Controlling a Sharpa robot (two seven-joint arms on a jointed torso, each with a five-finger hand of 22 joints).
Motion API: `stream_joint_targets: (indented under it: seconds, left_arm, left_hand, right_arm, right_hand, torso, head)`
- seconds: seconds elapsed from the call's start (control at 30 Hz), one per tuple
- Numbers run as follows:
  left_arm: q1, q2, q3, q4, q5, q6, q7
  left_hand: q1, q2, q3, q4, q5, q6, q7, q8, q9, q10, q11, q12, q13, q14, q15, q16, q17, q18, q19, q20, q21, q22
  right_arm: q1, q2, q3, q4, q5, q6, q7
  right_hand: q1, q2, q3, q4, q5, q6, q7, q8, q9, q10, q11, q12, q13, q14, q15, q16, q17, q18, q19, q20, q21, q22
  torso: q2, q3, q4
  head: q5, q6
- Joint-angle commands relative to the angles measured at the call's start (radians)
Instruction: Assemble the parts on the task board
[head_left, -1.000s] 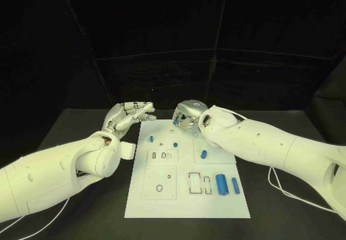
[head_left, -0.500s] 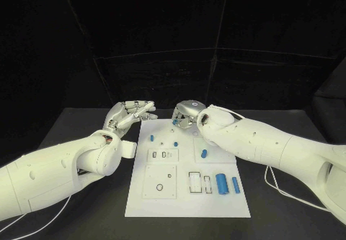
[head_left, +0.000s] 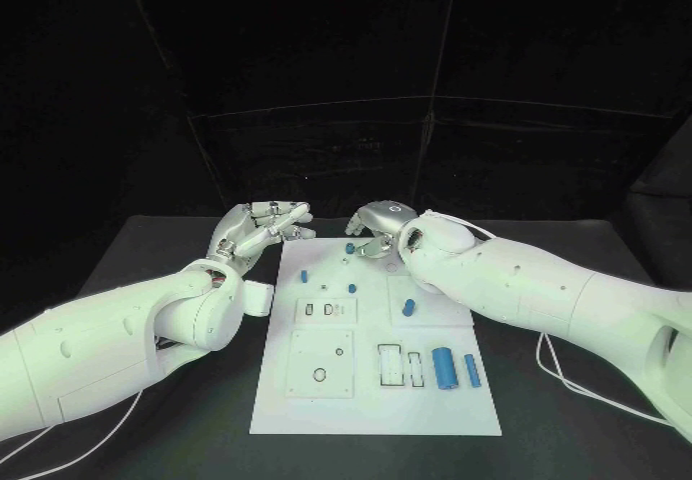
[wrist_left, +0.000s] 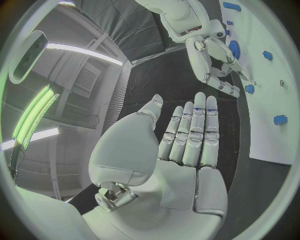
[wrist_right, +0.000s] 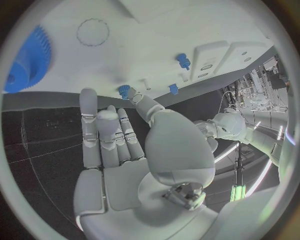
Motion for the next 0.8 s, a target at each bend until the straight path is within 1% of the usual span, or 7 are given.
stream_joint_targets:
  seconds: [0.03, 0.2, 0.33, 0.43, 0.5, 0.7, 0.8]
  left_arm:
    - [0.002, -0.004, 0.001, 0.003, 0.0, 0.016, 0.002]
    - [0.002, -0.012, 0.001, 0.004, 0.001, 0.021, 0.001]
    - [0.003, -0.017, 0.001, 0.006, 0.001, 0.027, -0.001]
    - [0.003, -0.018, 0.001, 0.004, 0.001, 0.034, -0.003]
    - [0.003, -0.018, 0.001, 0.003, 0.001, 0.036, -0.004]
    - [0.003, -0.014, 0.001, -0.004, 0.001, 0.042, -0.006]
    - [0.003, -0.011, 0.001, -0.009, 0.001, 0.044, -0.007]
  left_hand:
    - [0.006, 0.001, 0.0, -0.003, 0.002, 0.006, -0.001, -0.006, -0.001, 0.008, 0.002, -0.006, -0.002, 0.006, -0.001, -0.005, 0.001, 0.007, 0.007, 0.0, 0.005, 0.001]
    - [0.006, 0.001, 0.0, -0.004, 0.002, 0.006, -0.001, -0.007, -0.001, 0.008, 0.002, -0.007, -0.002, 0.006, -0.001, -0.005, 0.001, 0.006, 0.007, 0.0, 0.005, 0.001]
    - [0.006, 0.001, 0.0, -0.004, 0.002, 0.006, -0.001, -0.007, -0.001, 0.008, 0.002, -0.007, -0.002, 0.006, -0.001, -0.005, 0.001, 0.006, 0.007, 0.0, 0.005, 0.001]
    - [0.006, 0.001, 0.0, -0.004, 0.002, 0.006, -0.001, -0.007, -0.001, 0.008, 0.002, -0.007, -0.002, 0.006, -0.001, -0.005, 0.001, 0.006, 0.007, 0.0, 0.005, 0.001]
    - [0.006, 0.001, 0.0, -0.004, 0.002, 0.006, -0.001, -0.007, -0.001, 0.008, 0.002, -0.007, -0.002, 0.006, -0.001, -0.005, 0.001, 0.006, 0.007, 0.0, 0.005, 0.001]
    - [0.007, 0.003, 0.001, -0.004, 0.002, 0.006, -0.002, -0.007, -0.001, 0.009, 0.002, -0.008, -0.002, 0.005, -0.001, -0.006, 0.002, 0.006, 0.007, 0.0, 0.005, 0.0]
    - [0.008, 0.004, 0.001, -0.005, 0.002, 0.007, -0.002, -0.008, -0.001, 0.01, 0.001, -0.008, -0.002, 0.005, -0.001, -0.007, 0.002, 0.006, 0.007, 0.0, 0.005, 0.0]
  right_arm:
    - [0.002, -0.048, 0.001, 0.053, 0.029, -0.073, 0.001]
    - [0.005, -0.144, 0.001, 0.139, 0.079, -0.081, -0.022]
    - [0.009, -0.226, 0.001, 0.205, 0.159, -0.049, -0.064]
    - [0.01, -0.282, 0.0, 0.244, 0.243, 0.001, -0.12]
    - [0.011, -0.303, 0.0, 0.252, 0.273, 0.025, -0.147]
    - [0.011, -0.33, 0.0, 0.246, 0.311, 0.092, -0.187]
    - [0.011, -0.328, -0.001, 0.236, 0.313, 0.123, -0.192]
  right_hand:
    - [0.011, 0.005, -0.013, 0.006, 0.016, 0.025, 0.005, 0.009, 0.004, 0.033, -0.008, 0.028, 0.004, 0.019, -0.005, 0.02, 0.027, 0.0, 0.032, -0.005, 0.025, 0.035]
    - [-0.018, 0.008, -0.026, 0.036, 0.028, 0.044, -0.004, 0.01, 0.004, 0.192, -0.032, 0.116, 0.028, 0.054, -0.021, 0.103, 0.147, -0.022, 0.108, -0.014, 0.111, 0.168]
    - [-0.061, -0.019, -0.069, 0.077, 0.045, 0.063, -0.011, 0.016, 0.006, 0.316, -0.052, 0.191, 0.065, 0.077, -0.037, 0.178, 0.261, -0.041, 0.161, -0.029, 0.178, 0.274]
    - [-0.122, -0.048, -0.144, 0.143, 0.1, 0.069, -0.026, 0.025, 0.007, 0.4, -0.069, 0.293, 0.138, 0.087, -0.051, 0.23, 0.335, -0.051, 0.188, -0.043, 0.216, 0.33]
    - [-0.124, -0.06, -0.212, 0.184, 0.17, 0.049, -0.032, 0.033, 0.007, 0.386, -0.075, 0.433, 0.265, 0.095, -0.055, 0.279, 0.409, -0.062, 0.216, -0.052, 0.261, 0.397]
    - [-0.037, -0.03, -0.369, 0.273, 0.18, -0.014, -0.009, 0.077, 0.006, 0.351, -0.055, 1.011, 0.891, 0.109, -0.037, 0.376, 0.577, -0.08, 0.251, -0.032, 0.341, 0.521]
    - [-0.014, -0.025, -0.396, 0.285, 0.176, -0.028, -0.006, 0.091, 0.006, 0.365, -0.05, 1.083, 0.982, 0.114, -0.032, 0.392, 0.61, -0.085, 0.257, -0.027, 0.356, 0.546]
  torso:
    - [-0.001, 0.0004, -0.0027]
    - [-0.003, -0.0001, -0.0087]
    - [-0.004, 0.0003, -0.0199]
    - [-0.005, 0.0029, -0.0265]
    - [-0.004, 0.0033, -0.0273]
    - [-0.003, 0.0031, -0.024]
    - [-0.002, 0.0033, -0.0228]
  head:
    - [0.0, 0.003]
    - [0.005, 0.006]
    - [0.005, 0.01]
    - [0.008, 0.011]
    - [0.007, 0.012]
    - [0.0, 0.015]
    - [0.0, 0.012]
